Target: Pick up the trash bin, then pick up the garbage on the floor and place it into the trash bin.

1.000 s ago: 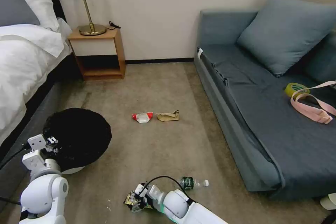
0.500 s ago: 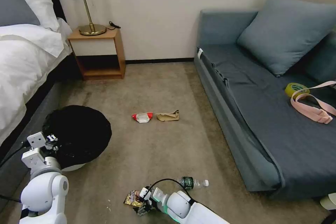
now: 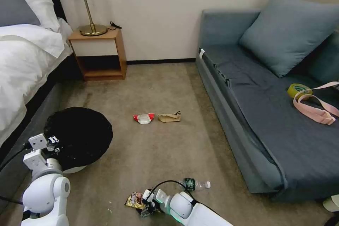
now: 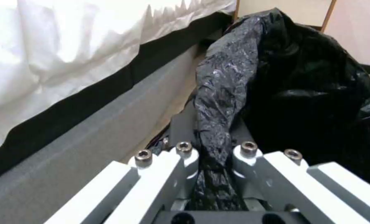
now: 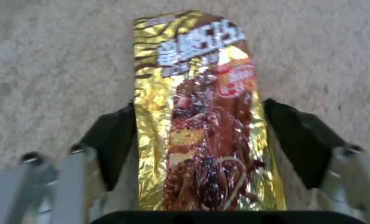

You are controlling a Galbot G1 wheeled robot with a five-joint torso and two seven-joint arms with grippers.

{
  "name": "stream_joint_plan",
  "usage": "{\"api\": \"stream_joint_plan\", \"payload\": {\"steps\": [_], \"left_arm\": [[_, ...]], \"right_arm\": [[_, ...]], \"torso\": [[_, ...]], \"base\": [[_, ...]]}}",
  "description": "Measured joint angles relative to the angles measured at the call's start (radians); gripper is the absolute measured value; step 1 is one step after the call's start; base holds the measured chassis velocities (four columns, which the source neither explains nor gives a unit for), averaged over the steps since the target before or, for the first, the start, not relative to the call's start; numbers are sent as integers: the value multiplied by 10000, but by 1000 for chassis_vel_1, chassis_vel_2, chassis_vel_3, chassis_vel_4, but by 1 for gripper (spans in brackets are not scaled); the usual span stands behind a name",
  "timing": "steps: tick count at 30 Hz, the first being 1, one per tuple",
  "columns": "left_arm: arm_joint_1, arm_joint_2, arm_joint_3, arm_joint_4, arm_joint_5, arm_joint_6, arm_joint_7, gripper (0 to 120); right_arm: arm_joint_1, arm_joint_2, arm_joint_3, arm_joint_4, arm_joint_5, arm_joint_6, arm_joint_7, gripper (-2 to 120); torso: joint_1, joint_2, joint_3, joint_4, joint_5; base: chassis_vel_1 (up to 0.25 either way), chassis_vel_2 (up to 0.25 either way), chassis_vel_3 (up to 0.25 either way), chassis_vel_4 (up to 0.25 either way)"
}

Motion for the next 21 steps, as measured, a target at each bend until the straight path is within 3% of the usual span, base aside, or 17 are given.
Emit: {"api": "stream_joint_plan", "payload": {"steps": [15,19,21], "left_arm": [[132,31,-62,-82,-68,-60,12,4],[179,59,-48,-45,-69,-107,23,4],[193,63,-44,-44,-69,-115,26,4]], "right_arm": [[-20,7,324,244,-67,-74,11,23],[82,134,892,491,88,-76,14,4],[126,154,995,531,135,-79,13,1]], "torso": [[1,-1,1,-1,-4],[0,-1,1,0,-1],[0,-1,1,0,-1]], "base": [[0,0,0,0],[0,0,0,0],[0,0,0,0]]}}
